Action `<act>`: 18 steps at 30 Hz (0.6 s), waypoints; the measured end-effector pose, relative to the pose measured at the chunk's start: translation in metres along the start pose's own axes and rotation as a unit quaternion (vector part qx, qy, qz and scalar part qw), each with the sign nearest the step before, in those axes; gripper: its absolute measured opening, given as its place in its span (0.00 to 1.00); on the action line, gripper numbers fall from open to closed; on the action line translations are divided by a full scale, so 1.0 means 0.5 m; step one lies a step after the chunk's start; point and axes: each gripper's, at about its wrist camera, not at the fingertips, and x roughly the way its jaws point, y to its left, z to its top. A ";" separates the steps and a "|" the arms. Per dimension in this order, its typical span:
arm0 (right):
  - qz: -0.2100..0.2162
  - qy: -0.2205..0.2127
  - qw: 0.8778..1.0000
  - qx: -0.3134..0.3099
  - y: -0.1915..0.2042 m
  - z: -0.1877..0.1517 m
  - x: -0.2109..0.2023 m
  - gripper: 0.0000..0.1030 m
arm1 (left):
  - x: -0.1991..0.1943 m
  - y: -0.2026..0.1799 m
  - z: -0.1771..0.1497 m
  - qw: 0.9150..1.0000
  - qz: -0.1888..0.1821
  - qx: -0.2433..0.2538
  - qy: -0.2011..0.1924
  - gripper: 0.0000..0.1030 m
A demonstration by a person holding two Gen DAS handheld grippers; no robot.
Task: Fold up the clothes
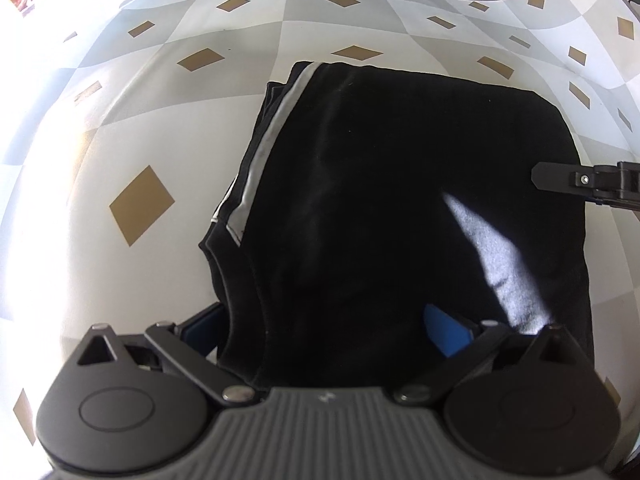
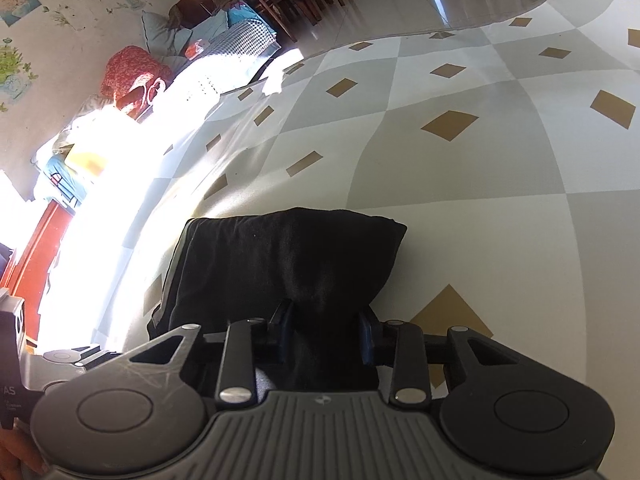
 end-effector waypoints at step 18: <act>0.008 -0.013 0.999 0.039 -0.029 0.003 0.032 0.57 | -0.001 0.004 -0.007 1.000 -0.007 0.005 -0.011 1.00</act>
